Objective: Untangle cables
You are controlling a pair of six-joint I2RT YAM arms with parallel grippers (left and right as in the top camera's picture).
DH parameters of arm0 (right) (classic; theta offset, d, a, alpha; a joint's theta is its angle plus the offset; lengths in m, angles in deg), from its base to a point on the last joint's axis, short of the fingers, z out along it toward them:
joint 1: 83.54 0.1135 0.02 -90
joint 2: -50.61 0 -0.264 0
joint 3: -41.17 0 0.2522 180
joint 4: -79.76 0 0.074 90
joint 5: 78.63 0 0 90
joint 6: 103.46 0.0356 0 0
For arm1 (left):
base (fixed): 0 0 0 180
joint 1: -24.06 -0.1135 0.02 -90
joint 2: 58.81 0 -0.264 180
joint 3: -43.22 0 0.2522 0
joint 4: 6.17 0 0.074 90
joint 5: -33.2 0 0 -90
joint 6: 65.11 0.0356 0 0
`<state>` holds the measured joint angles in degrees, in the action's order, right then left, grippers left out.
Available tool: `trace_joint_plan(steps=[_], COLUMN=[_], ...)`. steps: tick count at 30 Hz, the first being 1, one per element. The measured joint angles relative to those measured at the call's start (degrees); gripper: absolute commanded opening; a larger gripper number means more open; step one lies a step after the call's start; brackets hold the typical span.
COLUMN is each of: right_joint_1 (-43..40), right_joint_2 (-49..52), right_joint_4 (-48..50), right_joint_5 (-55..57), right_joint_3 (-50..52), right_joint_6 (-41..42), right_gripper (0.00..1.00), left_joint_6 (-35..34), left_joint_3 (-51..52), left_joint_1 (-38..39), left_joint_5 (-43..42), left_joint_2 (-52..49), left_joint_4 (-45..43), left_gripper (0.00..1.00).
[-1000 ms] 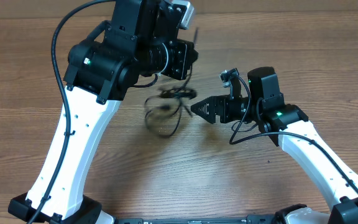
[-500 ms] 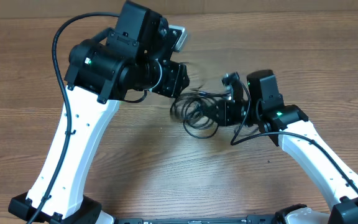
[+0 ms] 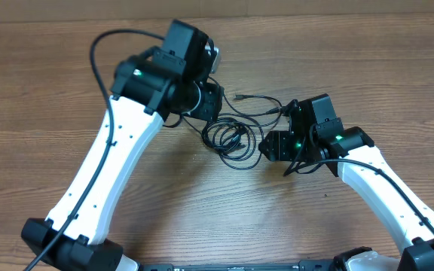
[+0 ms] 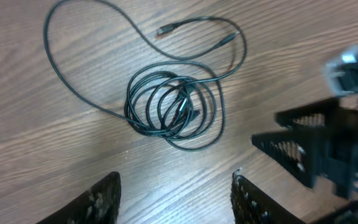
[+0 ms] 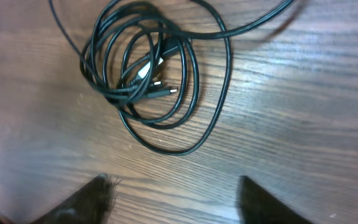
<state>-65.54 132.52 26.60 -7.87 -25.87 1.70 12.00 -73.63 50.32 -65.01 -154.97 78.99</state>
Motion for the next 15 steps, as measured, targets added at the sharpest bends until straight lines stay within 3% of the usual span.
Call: trace_joint_plan(steps=[4, 8, 15], right_joint_1=[0.00, 0.00, 0.00], right_joint_2=[0.00, 0.00, 0.00], right_joint_4=[4.11, 5.75, 5.73], right_joint_5=[-1.81, -3.02, -3.43], right_joint_3=[-0.17, -0.50, -0.50], right_joint_6=[-0.28, -0.17, -0.15], right_gripper=[0.74, 0.73, 0.73], left_joint_6=[-3.89, -10.80, -27.87], left_joint_3=[7.04, 14.05, 25.68], left_joint_1=[0.00, 0.00, 0.00], left_joint_5=[0.22, 0.33, 0.28], left_joint_2=[0.00, 0.00, -0.02], left_joint_4=[-4.28, -8.98, -14.62], left_gripper=[0.51, 0.41, 0.44])
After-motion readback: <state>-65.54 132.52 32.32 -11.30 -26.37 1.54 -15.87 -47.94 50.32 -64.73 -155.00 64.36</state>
